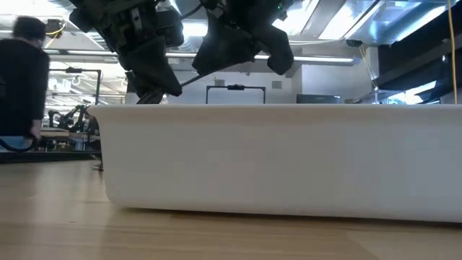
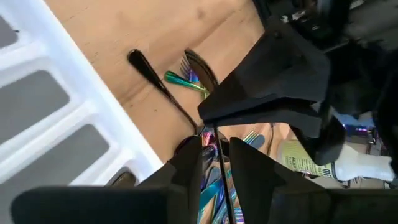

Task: Sort silverware
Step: Put the black spoon into the white silverware tray

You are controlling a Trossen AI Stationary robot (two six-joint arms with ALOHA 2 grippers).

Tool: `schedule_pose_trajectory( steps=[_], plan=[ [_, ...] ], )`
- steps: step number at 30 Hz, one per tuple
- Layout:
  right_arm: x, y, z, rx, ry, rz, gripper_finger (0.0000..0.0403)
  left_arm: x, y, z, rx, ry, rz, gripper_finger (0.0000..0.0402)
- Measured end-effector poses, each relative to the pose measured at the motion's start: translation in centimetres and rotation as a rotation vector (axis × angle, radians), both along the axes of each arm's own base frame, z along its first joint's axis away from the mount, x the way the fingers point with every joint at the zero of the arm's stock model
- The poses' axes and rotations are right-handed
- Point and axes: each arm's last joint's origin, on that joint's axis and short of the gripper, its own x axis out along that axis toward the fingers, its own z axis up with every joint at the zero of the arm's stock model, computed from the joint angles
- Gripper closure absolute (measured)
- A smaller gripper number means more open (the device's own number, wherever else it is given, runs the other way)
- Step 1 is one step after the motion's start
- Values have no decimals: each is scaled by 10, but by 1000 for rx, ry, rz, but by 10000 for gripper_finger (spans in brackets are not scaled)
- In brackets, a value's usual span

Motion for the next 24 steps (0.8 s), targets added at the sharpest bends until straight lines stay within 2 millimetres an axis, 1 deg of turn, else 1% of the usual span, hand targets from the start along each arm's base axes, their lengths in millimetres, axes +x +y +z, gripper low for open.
schedule_pose_trajectory(
  steps=[3,7,14,21,24],
  plan=[
    [3,0,-7,-29,1,-19,338,0,0,0,-11,1,-11,401],
    [8,-1,-10,-64,-28,-34,338,0,-1,0,-13,-4,-18,401],
    [10,-1,-16,-100,-8,-43,340,0,-1,0,-12,-1,-17,401],
    [10,-1,-17,-108,-10,-37,379,0,-1,1,-11,-5,-20,401],
    [11,-1,-17,-108,-13,-38,390,0,-1,1,-11,-5,-20,401]
  ],
)
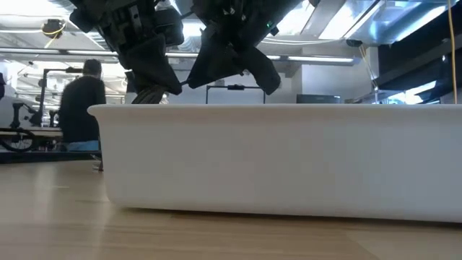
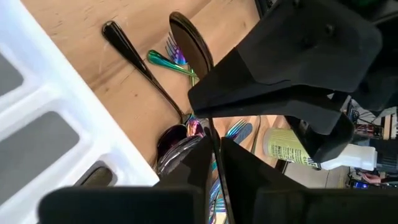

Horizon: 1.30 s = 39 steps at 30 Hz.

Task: Sort silverware
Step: Put the black spoon into the white silverware tray

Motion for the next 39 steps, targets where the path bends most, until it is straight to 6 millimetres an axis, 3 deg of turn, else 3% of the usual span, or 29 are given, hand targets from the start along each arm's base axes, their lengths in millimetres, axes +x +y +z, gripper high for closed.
schedule_pose_trajectory(
  steps=[16,33,39],
  plan=[
    [0,0,0,-3,3,-4,402,0,0,0,5,3,-6,394],
    [-2,-2,-2,7,14,-67,403,-2,0,-2,14,22,-31,273],
    [-5,-3,-5,23,41,-103,403,2,9,2,75,-26,16,240]
  ],
)
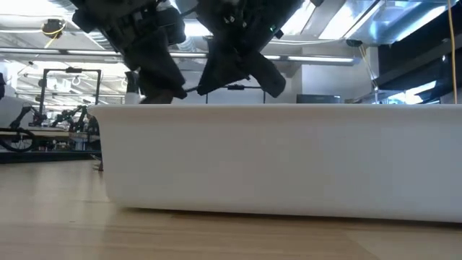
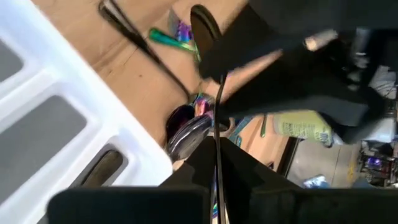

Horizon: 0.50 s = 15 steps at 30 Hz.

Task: Sort silverware
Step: Put the black spoon into the white silverware tray

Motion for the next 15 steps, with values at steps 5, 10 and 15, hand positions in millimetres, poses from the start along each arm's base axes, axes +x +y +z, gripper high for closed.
schedule_pose_trajectory(
  steps=[5,10,15],
  plan=[
    [-3,-1,-3,1,30,-48,403,0,6,1,18,-10,14,222],
    [-6,-3,-4,16,28,-125,403,1,8,1,63,-12,30,217],
    [-15,-12,-12,62,92,-255,403,1,8,1,118,-12,38,219]
  ],
)
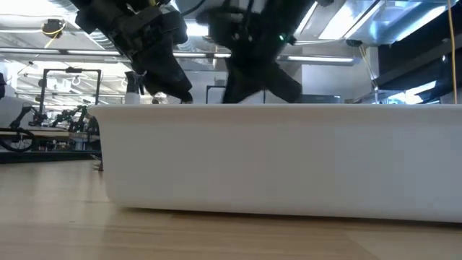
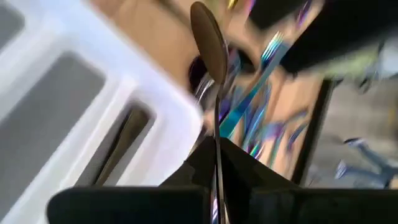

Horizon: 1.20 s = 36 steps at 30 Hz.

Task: Sort silverware
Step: Put the black spoon into the white silverware tray

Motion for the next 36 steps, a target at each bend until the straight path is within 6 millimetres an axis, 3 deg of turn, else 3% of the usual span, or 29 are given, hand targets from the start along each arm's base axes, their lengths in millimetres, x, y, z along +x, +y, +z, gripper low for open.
schedule_pose_trajectory(
  steps=[4,8,16,21,24,28,36],
  plan=[
    [-12,-18,-13,13,13,-100,403,0,-3,0,41,0,4,230],
    [-23,-34,-6,50,-121,-174,403,1,-6,1,47,-10,-6,239],
    [-55,-55,25,221,-551,-269,403,2,-12,3,126,-34,1,245],
    [-82,-65,42,320,-895,-339,403,8,-20,14,206,-159,12,245],
    [-96,-66,53,429,-1121,-297,403,12,-22,21,260,-240,51,245],
    [-104,-66,58,601,-1291,-163,403,24,-23,23,270,-348,93,245],
    [-106,-62,69,776,-1360,18,403,61,-28,4,196,-598,58,245]
  ],
)
